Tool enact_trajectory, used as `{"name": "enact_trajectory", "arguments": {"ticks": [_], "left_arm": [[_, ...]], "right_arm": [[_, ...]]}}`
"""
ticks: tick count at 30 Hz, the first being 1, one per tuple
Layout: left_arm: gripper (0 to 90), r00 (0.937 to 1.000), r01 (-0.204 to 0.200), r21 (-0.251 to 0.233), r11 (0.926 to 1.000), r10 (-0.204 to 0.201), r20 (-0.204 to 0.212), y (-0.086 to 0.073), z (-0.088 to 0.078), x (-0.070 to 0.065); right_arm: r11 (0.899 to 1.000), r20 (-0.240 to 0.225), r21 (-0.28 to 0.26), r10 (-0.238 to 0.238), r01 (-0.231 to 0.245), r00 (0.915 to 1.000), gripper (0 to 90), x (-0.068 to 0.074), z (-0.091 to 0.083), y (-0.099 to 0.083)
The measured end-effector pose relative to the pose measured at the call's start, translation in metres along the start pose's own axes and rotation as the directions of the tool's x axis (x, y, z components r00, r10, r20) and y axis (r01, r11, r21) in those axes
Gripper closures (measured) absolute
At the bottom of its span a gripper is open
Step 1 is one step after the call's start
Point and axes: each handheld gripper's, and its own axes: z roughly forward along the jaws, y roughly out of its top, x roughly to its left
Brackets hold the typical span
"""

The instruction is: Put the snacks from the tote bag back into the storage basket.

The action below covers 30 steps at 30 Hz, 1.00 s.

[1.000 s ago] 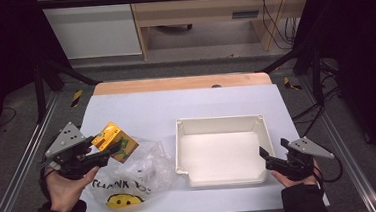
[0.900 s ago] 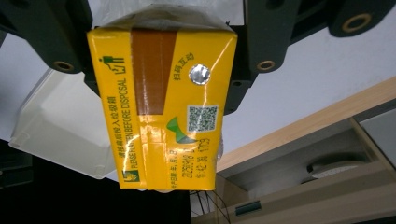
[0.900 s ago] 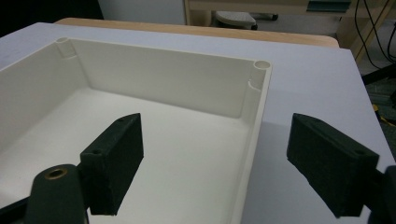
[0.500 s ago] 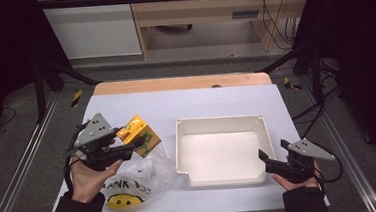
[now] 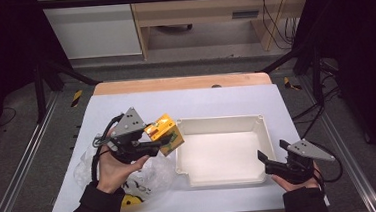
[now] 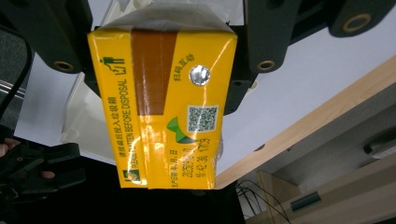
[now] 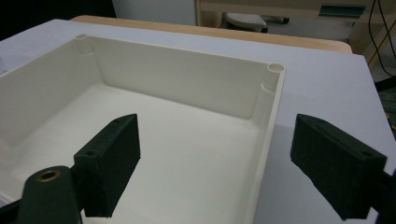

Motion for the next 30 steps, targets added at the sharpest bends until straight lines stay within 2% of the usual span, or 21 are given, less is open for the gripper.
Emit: {"name": "enact_trajectory", "arguments": {"ticks": [10, 17, 23, 30], "left_arm": [[50.5, 0.9976, -0.039, 0.034, 0.9986, 0.037, 0.059, 0.003, 0.029, -0.006], [50.5, 0.993, -0.071, 0.062, 0.9956, 0.065, 0.099, 0.002, 0.048, -0.008], [50.4, 0.9841, -0.095, 0.077, 0.9925, 0.082, 0.158, -0.001, 0.062, -0.011], [50.4, 0.9758, -0.113, 0.09, 0.9895, 0.093, 0.198, -0.008, 0.076, -0.013]], "right_arm": [[1.0, -0.008, -0.001, -0.006, 0.006, 0.9999, 16.1, 0.0, 0.001, 0.001], [1.0, -0.005, -0.003, -0.001, 0.001, 1.0, 15.9, -0.002, 0.002, 0.0], [1.0, -0.005, -0.003, -0.003, 0.003, 1.0, 15.7, -0.002, 0.002, 0.0], [1.0, -0.006, -0.004, -0.002, 0.002, 1.0, 15.6, -0.003, 0.002, -0.001]]}}
